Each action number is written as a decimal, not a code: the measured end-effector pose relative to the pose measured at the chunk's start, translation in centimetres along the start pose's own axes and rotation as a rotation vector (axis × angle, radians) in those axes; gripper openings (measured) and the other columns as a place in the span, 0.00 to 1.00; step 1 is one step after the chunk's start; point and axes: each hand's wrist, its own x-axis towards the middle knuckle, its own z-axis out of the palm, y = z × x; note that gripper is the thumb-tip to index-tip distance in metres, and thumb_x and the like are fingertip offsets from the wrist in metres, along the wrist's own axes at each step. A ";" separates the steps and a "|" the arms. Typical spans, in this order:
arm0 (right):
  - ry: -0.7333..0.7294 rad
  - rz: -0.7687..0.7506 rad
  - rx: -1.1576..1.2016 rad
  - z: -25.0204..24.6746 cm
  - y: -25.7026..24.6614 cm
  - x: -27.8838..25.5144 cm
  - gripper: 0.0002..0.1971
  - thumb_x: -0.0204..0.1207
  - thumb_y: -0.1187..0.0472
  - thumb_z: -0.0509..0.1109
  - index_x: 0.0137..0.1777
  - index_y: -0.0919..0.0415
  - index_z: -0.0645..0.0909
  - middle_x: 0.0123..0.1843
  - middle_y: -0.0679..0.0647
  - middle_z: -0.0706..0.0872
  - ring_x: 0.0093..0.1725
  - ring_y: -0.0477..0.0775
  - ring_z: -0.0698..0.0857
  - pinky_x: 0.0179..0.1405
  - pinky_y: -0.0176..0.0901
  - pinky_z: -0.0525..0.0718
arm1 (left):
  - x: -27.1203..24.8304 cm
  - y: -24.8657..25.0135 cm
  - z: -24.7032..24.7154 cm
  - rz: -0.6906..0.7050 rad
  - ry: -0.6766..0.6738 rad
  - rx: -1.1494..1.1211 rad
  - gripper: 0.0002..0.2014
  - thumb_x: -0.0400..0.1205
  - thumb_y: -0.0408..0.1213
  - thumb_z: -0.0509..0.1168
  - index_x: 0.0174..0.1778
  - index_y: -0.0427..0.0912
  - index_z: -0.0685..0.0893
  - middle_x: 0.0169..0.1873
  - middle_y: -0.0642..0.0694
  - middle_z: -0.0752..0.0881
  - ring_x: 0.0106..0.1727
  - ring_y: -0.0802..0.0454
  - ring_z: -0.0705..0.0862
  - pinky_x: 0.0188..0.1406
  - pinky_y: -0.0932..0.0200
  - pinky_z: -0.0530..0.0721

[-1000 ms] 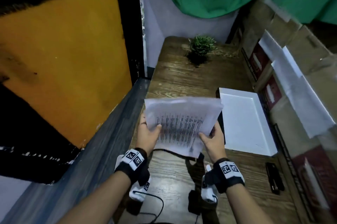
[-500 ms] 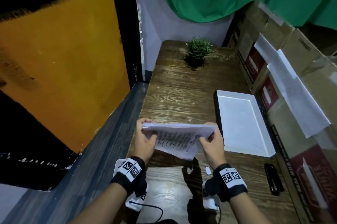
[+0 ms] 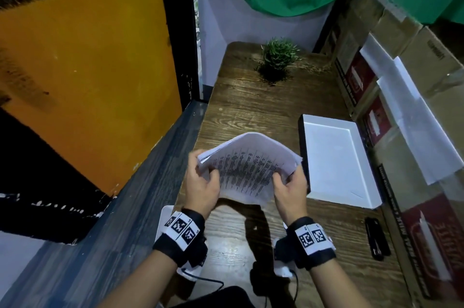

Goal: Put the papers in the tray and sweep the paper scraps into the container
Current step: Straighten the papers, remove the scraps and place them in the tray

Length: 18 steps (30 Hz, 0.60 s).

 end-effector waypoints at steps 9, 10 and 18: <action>-0.075 0.187 -0.058 0.6 3.3 -0.9 0.18 0.73 0.79 0.64 0.61 0.66 0.78 0.53 0.54 0.87 0.45 0.27 0.85 0.52 0.39 0.85 | -1.4 -1.8 0.6 -0.166 -0.099 0.107 0.24 0.81 0.23 0.59 0.72 0.47 0.68 0.55 0.60 0.75 0.53 0.70 0.76 0.53 0.79 0.71; -0.082 0.186 -0.052 0.5 3.1 -0.7 0.19 0.72 0.78 0.66 0.62 0.64 0.78 0.53 0.52 0.87 0.46 0.29 0.85 0.53 0.38 0.86 | -1.1 -2.1 0.4 -0.175 -0.093 0.095 0.22 0.80 0.23 0.60 0.63 0.53 0.71 0.50 0.64 0.77 0.44 0.78 0.78 0.53 0.70 0.76; -0.063 0.105 -0.031 0.7 1.0 1.0 0.23 0.72 0.77 0.64 0.64 0.57 0.78 0.54 0.46 0.86 0.50 0.29 0.84 0.53 0.30 0.83 | 1.8 -1.7 0.5 -0.098 -0.067 0.105 0.19 0.81 0.29 0.61 0.68 0.35 0.71 0.58 0.45 0.81 0.58 0.56 0.82 0.63 0.51 0.79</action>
